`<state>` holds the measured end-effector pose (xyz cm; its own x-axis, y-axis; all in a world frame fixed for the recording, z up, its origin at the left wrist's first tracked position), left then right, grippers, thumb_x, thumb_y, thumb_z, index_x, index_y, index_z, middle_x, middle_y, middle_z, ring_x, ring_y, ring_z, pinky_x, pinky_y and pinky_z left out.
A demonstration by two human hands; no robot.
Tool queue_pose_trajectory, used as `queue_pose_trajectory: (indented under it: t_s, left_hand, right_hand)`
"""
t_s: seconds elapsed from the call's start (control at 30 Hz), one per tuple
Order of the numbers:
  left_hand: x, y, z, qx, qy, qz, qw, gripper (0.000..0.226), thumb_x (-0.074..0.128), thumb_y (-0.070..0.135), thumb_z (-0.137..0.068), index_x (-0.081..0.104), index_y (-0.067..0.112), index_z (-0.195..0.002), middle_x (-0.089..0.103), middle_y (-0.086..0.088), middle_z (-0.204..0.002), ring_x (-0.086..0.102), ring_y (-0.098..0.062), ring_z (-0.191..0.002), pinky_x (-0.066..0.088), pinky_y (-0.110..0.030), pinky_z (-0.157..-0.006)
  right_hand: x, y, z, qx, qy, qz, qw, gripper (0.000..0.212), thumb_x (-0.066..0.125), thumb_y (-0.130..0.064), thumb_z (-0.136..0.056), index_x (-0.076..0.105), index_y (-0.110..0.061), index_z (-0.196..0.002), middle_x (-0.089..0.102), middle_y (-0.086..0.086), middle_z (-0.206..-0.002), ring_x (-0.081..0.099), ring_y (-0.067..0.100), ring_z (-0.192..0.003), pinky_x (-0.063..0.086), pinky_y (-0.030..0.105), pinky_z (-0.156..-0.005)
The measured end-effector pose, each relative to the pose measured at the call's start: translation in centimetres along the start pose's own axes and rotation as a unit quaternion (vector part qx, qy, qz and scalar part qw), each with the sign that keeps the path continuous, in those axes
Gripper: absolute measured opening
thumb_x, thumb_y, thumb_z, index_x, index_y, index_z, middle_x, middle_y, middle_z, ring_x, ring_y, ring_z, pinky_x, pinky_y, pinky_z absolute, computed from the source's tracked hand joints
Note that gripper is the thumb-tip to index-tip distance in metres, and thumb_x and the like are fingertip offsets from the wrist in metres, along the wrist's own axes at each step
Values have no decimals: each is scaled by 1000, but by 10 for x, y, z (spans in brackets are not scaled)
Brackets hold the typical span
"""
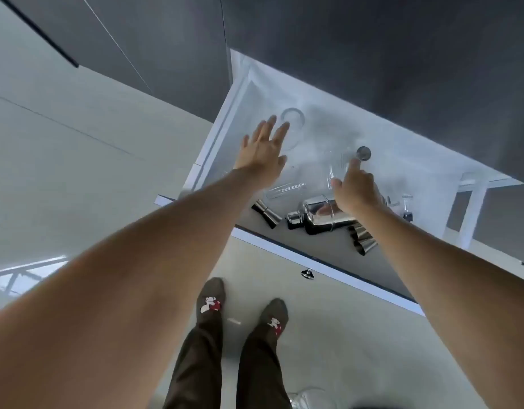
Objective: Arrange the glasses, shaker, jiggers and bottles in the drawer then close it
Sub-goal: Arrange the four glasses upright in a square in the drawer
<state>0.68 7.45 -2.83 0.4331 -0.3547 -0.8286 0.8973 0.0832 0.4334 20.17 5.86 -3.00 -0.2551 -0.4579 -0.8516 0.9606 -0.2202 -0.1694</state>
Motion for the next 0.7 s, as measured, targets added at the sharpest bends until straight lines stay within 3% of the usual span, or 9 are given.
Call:
queue_pose_trajectory:
  t_s: [0.23,0.4,0.47,0.6,0.7]
  left_hand:
    - [11,6,-62,50,41,-19,998,64,54,18,-95,24,30,-150,20,-5,-160,32,-31,-141,41,-45,-105]
    - [9,-5,-80,49,53,5,997,57,62,27,-90,36,33,-140,47,-6,-135,60,-37,-106,45,-38,-78]
    - [4,-13,-85,39,62,9,997,57,64,27,-89,37,32,-139,48,-7,-132,60,-39,-103,46,-40,-79]
    - [-7,-28,-91,18,69,21,997,62,65,19,-90,36,31,-143,44,-10,-136,60,-38,-105,49,-42,-89]
    - [-14,-34,-93,10,75,20,997,66,64,12,-90,35,32,-145,40,-11,-137,61,-36,-102,50,-44,-94]
  right_hand:
    - [34,3,-35,16,45,-28,998,61,54,-19,-92,18,-6,-140,47,35,-130,54,48,-111,49,49,-84]
    - [45,6,-50,-2,33,-53,998,65,65,-19,-87,22,-7,-135,46,30,-134,57,46,-109,51,44,-81]
    - [47,5,-54,-11,27,-54,998,69,65,-19,-87,20,-8,-137,42,30,-138,56,46,-109,49,43,-81]
    - [51,-2,-61,-27,9,-44,999,68,61,-20,-88,16,-15,-140,43,35,-131,57,39,-83,41,35,-64]
    - [45,-13,-64,-49,18,-25,998,66,58,-28,-90,18,-14,-141,48,29,-121,55,40,-92,42,38,-66]
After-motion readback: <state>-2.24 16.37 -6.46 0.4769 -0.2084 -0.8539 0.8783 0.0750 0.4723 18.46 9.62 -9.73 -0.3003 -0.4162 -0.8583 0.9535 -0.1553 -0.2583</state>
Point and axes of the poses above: each hand's wrist, its own z-axis away from the middle knuckle, its own x-axis out of the palm, y = z × x, the point moved 8 cm from there along -z, towards the middle knuckle
